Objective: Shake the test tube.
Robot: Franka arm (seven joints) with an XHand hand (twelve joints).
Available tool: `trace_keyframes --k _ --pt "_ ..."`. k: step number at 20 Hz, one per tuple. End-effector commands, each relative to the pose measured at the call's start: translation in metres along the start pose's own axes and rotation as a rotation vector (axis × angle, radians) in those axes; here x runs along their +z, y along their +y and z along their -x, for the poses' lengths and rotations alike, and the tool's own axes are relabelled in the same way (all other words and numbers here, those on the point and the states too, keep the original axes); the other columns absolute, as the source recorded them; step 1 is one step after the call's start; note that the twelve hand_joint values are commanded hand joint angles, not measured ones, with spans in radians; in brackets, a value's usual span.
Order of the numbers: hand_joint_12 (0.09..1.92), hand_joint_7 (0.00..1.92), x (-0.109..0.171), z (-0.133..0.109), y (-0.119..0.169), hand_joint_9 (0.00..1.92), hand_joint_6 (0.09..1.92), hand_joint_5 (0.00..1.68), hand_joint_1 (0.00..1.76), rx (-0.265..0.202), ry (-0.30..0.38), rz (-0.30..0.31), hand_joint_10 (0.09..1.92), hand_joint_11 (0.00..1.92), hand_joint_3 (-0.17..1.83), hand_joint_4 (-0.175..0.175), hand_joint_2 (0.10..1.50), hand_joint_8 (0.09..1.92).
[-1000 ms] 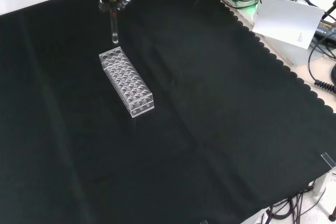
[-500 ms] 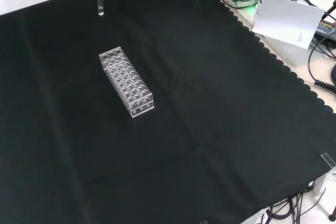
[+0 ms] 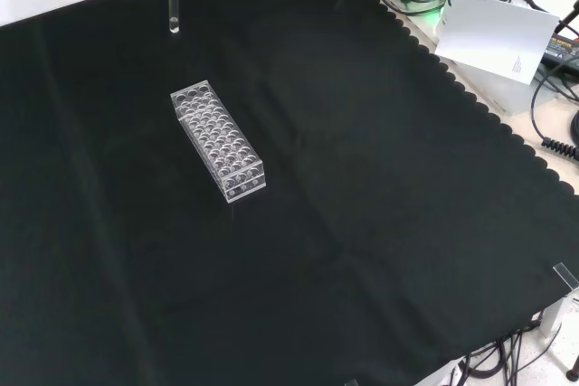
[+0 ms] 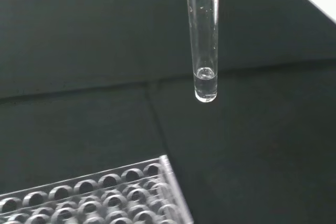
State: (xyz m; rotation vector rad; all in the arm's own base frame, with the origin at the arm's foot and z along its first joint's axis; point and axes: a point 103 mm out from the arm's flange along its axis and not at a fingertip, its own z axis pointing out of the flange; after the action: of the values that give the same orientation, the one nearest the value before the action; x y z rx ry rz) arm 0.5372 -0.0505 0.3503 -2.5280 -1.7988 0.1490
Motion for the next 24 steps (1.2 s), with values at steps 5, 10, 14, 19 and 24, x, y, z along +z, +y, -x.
trace_keyframes --k 5,10,14,19,24 --pt "0.81 1.18 0.014 -0.083 -0.022 1.27 0.11 1.29 1.42 -0.056 0.325 -0.158 0.68 1.38 -0.17 -0.175 1.08 0.96" --pt "0.81 1.18 0.016 -0.121 -0.031 1.27 0.11 1.29 1.42 -0.089 0.425 -0.214 0.68 1.38 -0.17 -0.175 1.08 0.96" --pt "0.81 1.18 0.011 -0.144 -0.037 1.27 0.11 1.3 1.42 -0.107 0.484 -0.235 0.68 1.38 -0.17 -0.175 1.08 0.96" --pt "0.81 1.18 0.005 -0.154 -0.038 1.27 0.11 1.3 1.42 -0.131 0.499 -0.232 0.68 1.38 -0.17 -0.175 1.08 0.96" --pt "0.81 1.18 0.003 -0.147 -0.035 1.27 0.1 1.3 1.42 -0.149 0.429 -0.19 0.68 1.38 -0.17 -0.175 1.08 0.96"
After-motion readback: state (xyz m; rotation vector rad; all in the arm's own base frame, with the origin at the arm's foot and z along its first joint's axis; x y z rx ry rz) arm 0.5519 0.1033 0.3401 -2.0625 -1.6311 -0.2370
